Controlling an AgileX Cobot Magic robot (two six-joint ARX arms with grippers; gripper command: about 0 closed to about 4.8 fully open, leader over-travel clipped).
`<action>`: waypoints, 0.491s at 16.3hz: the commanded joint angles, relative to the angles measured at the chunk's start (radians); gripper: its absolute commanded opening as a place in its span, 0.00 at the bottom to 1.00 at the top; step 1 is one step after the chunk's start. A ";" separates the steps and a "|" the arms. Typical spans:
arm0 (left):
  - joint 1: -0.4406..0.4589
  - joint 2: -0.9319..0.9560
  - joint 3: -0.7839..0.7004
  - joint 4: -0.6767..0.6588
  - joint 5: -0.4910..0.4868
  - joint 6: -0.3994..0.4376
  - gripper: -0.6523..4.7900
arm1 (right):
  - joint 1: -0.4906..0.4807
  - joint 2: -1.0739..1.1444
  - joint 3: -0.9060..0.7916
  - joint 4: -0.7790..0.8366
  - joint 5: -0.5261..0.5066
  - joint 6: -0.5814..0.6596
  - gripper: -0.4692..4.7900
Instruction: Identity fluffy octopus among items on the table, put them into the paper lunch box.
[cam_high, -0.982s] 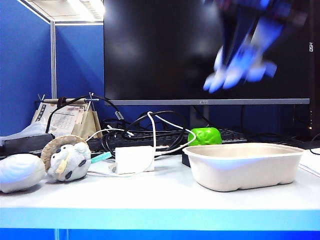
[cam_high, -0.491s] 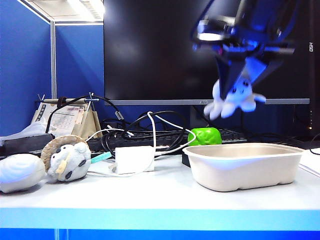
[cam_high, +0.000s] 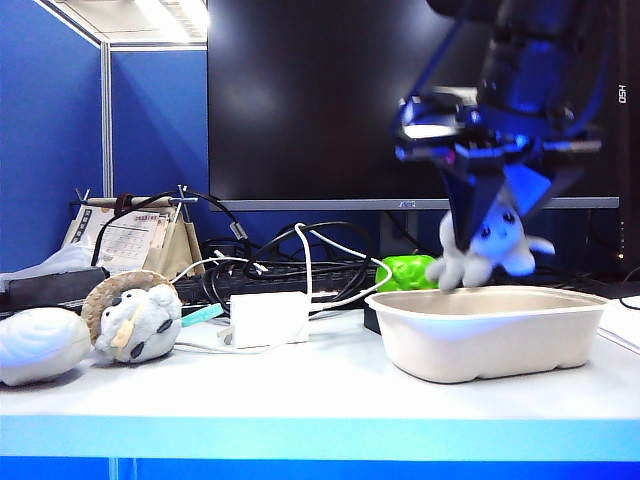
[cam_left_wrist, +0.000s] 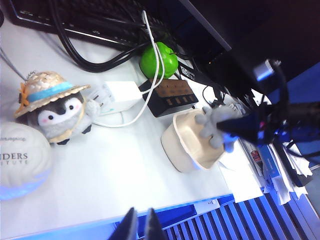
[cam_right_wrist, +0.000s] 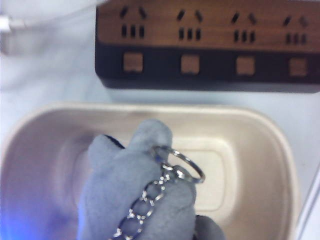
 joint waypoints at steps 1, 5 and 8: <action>-0.002 -0.002 0.004 0.012 0.004 0.001 0.19 | -0.002 0.002 -0.018 0.082 -0.008 0.003 0.37; -0.002 -0.002 0.004 0.011 0.005 0.001 0.19 | -0.002 0.033 -0.018 0.084 -0.014 0.003 0.37; -0.002 -0.002 0.004 0.011 0.005 0.001 0.19 | -0.002 0.071 -0.018 0.091 -0.048 0.003 0.37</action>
